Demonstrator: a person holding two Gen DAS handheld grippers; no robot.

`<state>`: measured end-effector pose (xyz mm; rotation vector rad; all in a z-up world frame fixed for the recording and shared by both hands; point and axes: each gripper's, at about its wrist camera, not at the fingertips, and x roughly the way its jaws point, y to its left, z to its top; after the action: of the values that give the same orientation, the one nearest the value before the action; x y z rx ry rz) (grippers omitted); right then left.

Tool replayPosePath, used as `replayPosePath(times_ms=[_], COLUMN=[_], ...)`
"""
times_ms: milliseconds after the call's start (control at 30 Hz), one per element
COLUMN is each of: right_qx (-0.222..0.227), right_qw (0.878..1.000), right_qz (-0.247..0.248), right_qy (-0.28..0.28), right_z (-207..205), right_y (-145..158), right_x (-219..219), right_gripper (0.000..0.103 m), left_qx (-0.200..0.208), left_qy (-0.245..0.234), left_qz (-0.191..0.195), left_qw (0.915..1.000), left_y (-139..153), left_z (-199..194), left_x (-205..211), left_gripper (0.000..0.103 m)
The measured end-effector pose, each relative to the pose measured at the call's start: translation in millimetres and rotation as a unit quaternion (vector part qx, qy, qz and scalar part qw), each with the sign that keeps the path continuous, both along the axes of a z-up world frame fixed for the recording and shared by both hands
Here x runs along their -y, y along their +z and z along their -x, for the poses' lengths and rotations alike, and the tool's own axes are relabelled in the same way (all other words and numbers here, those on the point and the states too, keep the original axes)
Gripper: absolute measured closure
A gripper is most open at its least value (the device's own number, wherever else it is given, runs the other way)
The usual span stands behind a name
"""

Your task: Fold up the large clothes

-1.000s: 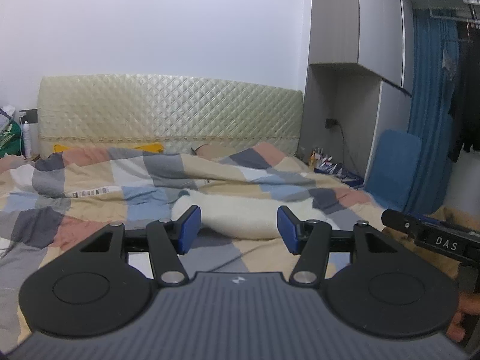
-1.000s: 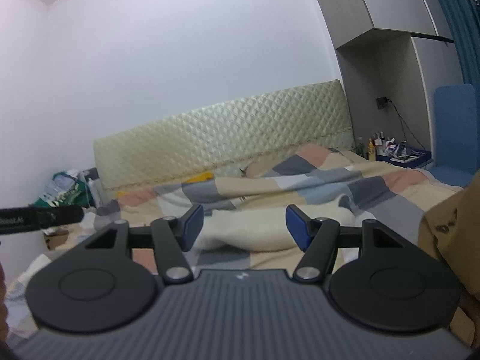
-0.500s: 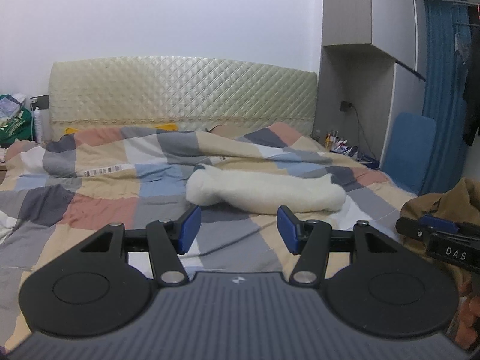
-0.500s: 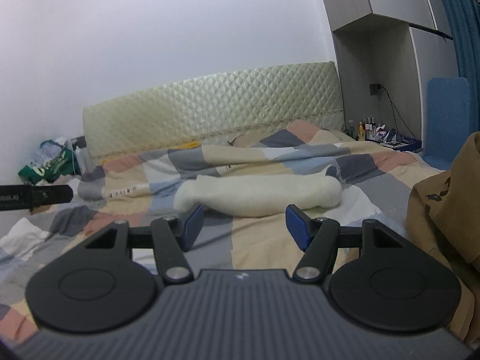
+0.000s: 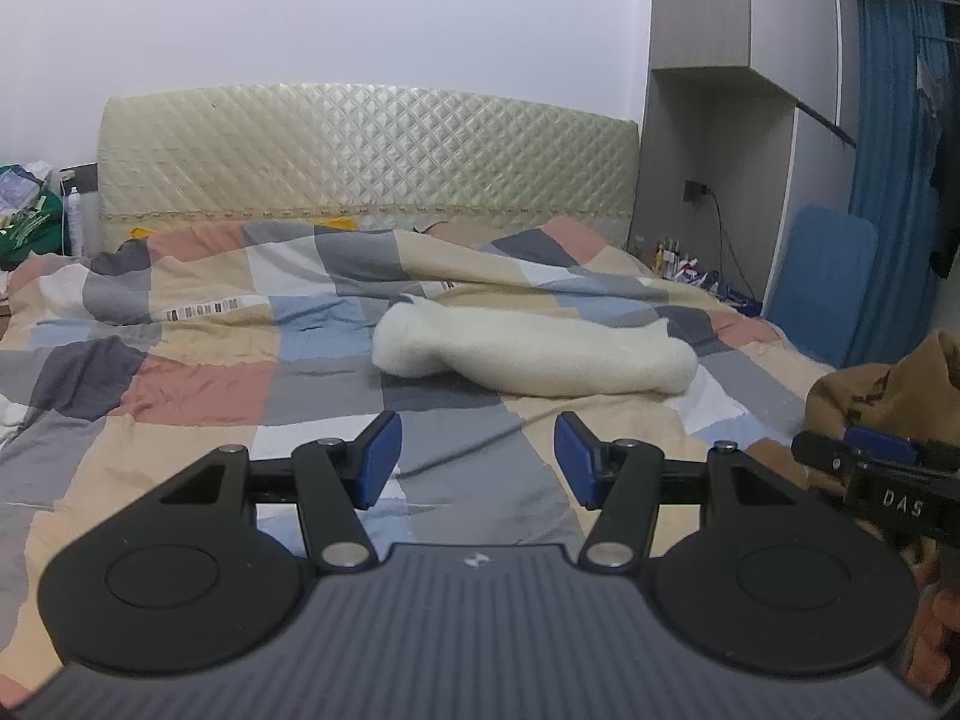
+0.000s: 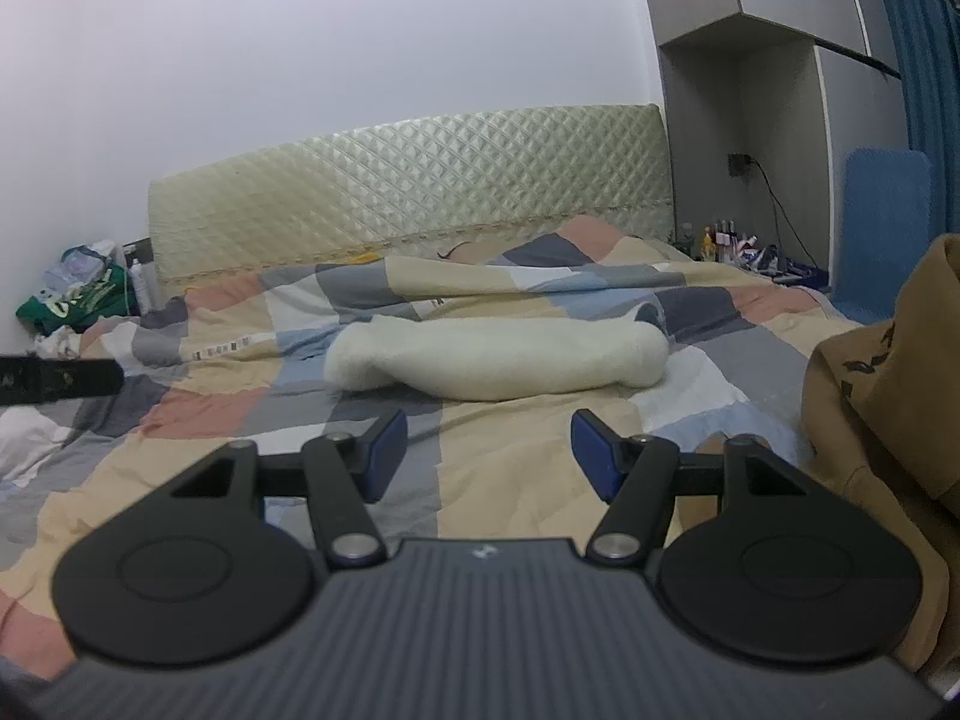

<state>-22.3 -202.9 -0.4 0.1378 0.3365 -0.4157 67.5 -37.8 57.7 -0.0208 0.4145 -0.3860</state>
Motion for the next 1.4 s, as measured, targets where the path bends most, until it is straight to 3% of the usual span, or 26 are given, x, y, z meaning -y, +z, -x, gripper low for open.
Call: replayPosePath(times_ms=[633,1067,1233,1333,1400], right_qx=[-0.001,-0.001,-0.002,-0.002,-0.002], right_qw=[1.0,1.0,1.0,1.0,1.0], right_qz=[0.001,-0.003,-0.002,-0.001,0.005], right_qy=[-0.003,-0.004,-0.003,-0.003,0.0], right_z=[0.9,2.0,1.7,1.5,1.5], right_y=[-4.1,-4.1,-4.1,-4.1,-3.8], right_x=[0.4,1.8,2.0,1.8,0.2], right_gripper=[0.039,0.039,0.039,0.039,0.035], left_qx=[-0.002,-0.001,-0.012,-0.01,-0.01], left_qy=[0.008,0.01,0.011,0.012,0.014], left_qz=[0.003,0.003,-0.002,-0.002,-0.003], left_qw=[1.0,0.9999,0.9999,0.9999,0.9998], left_y=[-4.0,-4.8,-6.8,-7.7,-8.4], left_z=[2.0,4.1,3.2,3.8,3.5], left_x=[4.5,5.6,8.2,9.4,9.7], left_gripper=[0.039,0.032,0.023,0.012,0.008])
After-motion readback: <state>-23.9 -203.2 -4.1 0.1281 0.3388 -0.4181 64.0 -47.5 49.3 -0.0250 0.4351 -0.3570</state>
